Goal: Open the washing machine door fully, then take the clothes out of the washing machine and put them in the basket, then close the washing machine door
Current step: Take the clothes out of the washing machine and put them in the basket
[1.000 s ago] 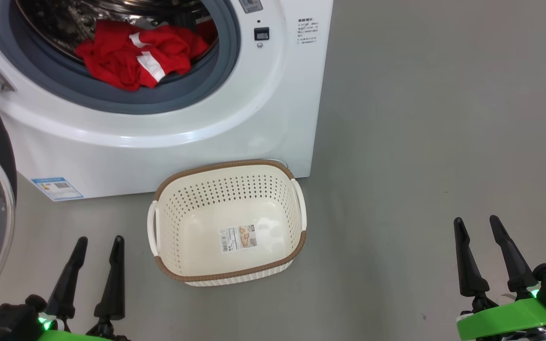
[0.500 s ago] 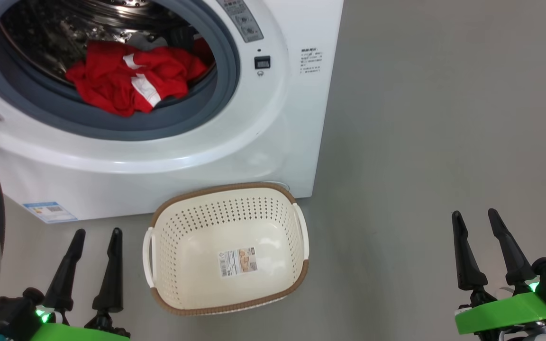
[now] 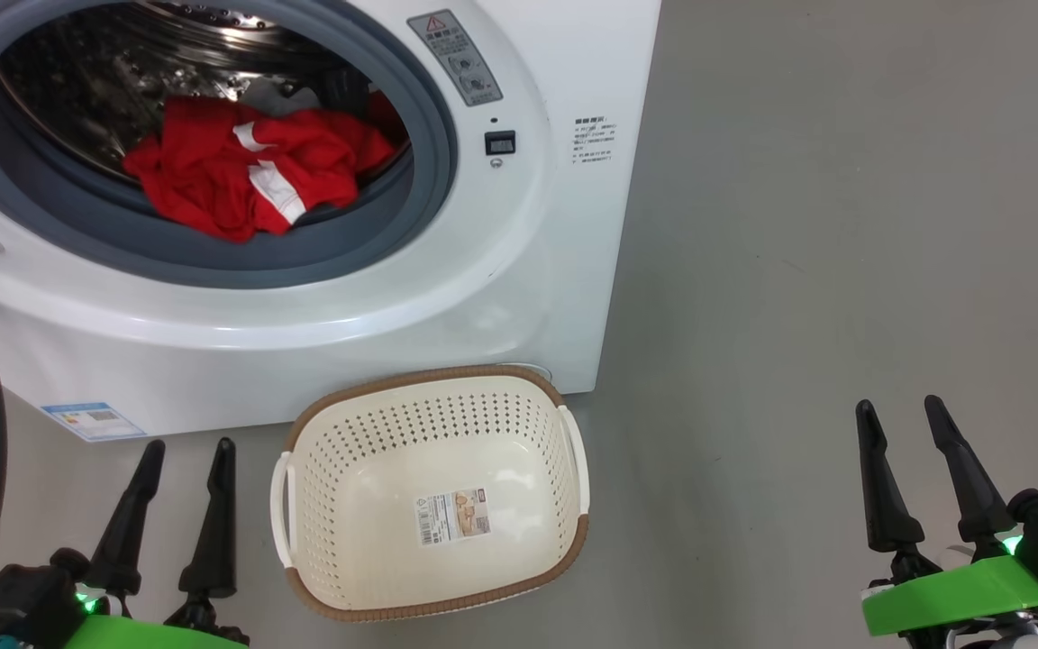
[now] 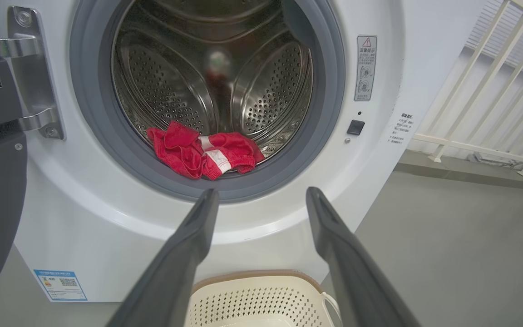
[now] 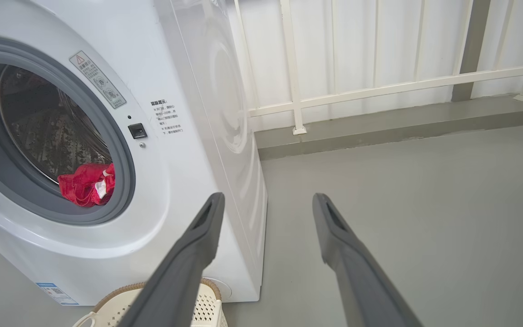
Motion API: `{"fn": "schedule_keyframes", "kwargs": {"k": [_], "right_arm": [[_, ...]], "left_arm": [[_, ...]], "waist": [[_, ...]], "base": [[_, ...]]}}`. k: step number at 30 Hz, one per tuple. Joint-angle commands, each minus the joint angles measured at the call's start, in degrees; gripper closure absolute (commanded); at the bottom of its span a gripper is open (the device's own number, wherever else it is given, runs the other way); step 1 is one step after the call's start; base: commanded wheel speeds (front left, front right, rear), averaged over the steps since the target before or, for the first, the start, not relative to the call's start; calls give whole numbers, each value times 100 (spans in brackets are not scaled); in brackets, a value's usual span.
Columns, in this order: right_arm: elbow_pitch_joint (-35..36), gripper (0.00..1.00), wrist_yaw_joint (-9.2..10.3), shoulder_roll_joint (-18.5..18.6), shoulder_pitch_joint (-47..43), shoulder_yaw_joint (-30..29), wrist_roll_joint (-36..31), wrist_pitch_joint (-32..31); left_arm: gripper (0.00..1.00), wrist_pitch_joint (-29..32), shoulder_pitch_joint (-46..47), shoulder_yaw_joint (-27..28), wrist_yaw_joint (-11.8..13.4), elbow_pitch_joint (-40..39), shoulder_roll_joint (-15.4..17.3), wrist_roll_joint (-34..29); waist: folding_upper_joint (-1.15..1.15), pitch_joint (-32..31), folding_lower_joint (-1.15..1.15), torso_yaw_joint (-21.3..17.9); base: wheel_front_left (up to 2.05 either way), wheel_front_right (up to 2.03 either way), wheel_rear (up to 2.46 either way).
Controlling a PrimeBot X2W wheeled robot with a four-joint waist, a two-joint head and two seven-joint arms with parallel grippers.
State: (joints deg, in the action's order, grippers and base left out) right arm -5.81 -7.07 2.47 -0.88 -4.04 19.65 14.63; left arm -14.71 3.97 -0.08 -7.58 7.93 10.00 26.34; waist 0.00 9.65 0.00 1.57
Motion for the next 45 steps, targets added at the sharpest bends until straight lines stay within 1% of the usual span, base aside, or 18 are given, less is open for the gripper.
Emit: {"fn": "schedule_keyframes", "kwargs": {"k": [1, 7, 14, 20, 27, 35, 36, 40, 45], "right_arm": [[125, 0, -42, 44, 93, 160, -10, 37], [120, 0, -42, 43, 91, 197, -16, 37], [137, 0, -42, 42, 155, 231, -29, 37], [165, 0, -42, 42, 309, 311, 5, 37], [200, 0, -42, 42, 564, 401, 91, 37], [262, 0, -42, 42, 847, 443, 201, 37], [276, 0, -42, 41, 900, 455, 224, 37], [296, 0, -42, 41, 1004, 489, 276, 37], [320, 0, -42, 41, 1120, 543, 325, 37]], "left_arm": [[0, -29, 155, 190, 9, -95, 130, -61], [0, -29, 158, 163, 9, 9, 121, -281], [0, -29, 387, 217, 9, 300, 76, -724], [0, -29, 983, 154, 9, 633, 117, -1483], [0, -29, 1982, 187, 35, 1173, 214, -2144], [0, -29, 3071, 144, 314, 1819, 500, -2637], [0, -29, 3319, 89, 374, 2012, 598, -2742], [0, -29, 3793, -32, 528, 2481, 817, -2943], [0, -29, 4340, -158, 684, 2965, 1051, -3063]], "waist": [[0, -1, 0, 1], [0, 22, 0, -11], [0, 173, 0, -45], [0, 489, 0, -151], [0, 980, 0, -385], [0, 1520, 0, -702], [0, 1631, 0, -772], [0, 1825, 0, -897], [0, 2026, 0, -1020]], "base": [[0, 0, 0], [0, 0, 0], [0, 0, 0], [0, 0, 0], [0, 0, 0], [0, 0, 0], [0, 0, 0], [0, 0, 0], [0, 0, 0]]}}
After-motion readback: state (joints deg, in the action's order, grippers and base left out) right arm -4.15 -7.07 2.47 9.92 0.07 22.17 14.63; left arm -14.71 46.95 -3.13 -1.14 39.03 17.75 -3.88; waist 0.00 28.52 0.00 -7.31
